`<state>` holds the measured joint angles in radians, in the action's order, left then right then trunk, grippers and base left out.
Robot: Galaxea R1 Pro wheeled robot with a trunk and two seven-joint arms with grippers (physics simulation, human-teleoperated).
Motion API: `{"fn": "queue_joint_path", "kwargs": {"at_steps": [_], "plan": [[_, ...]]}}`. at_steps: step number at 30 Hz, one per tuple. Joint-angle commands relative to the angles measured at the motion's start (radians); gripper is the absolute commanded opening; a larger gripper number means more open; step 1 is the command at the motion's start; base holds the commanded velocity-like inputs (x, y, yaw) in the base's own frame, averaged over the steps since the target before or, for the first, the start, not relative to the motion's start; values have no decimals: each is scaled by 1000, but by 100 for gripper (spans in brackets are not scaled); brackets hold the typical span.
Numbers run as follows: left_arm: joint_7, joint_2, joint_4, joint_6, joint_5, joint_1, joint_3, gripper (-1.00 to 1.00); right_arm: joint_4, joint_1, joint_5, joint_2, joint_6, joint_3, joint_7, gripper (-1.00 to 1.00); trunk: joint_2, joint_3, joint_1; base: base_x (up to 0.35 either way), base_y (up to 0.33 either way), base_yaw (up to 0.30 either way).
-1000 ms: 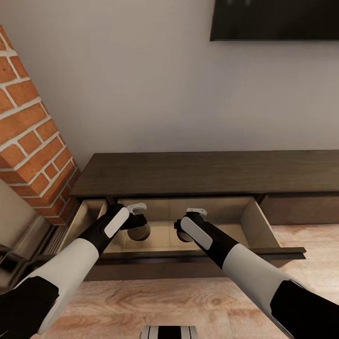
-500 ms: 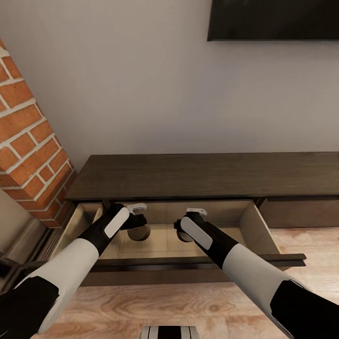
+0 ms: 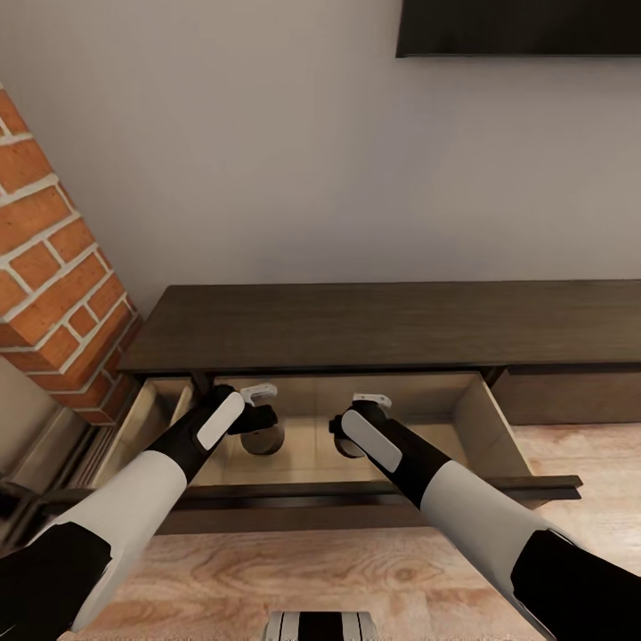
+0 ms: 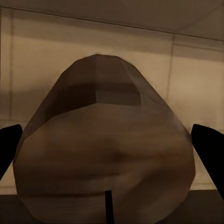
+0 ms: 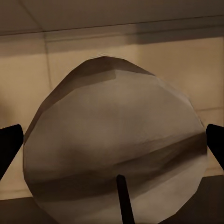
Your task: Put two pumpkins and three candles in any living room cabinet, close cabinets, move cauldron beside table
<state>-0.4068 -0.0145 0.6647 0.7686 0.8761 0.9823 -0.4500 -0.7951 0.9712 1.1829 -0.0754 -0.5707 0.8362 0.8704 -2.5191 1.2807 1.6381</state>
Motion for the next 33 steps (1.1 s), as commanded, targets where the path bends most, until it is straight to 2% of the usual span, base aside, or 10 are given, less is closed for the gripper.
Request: {"fn": "queue_joint_path", "kwargs": {"at_steps": [1, 13, 33], "plan": [[-9, -1, 2, 0, 11, 1, -6, -100, -1, 1, 4, 0, -3, 3, 7, -100, -1, 5, 0, 0, 0, 0], [-9, -1, 4, 0, 12, 1, -7, -100, -1, 1, 4, 0, -3, 3, 7, -100, -4, 51, 6, 0, 0, 0], [-8, -1, 4, 1, 12, 1, -8, -100, -1, 1, 4, 0, -3, 3, 6, -100, -4, 59, 6, 0, 0, 0]]}}
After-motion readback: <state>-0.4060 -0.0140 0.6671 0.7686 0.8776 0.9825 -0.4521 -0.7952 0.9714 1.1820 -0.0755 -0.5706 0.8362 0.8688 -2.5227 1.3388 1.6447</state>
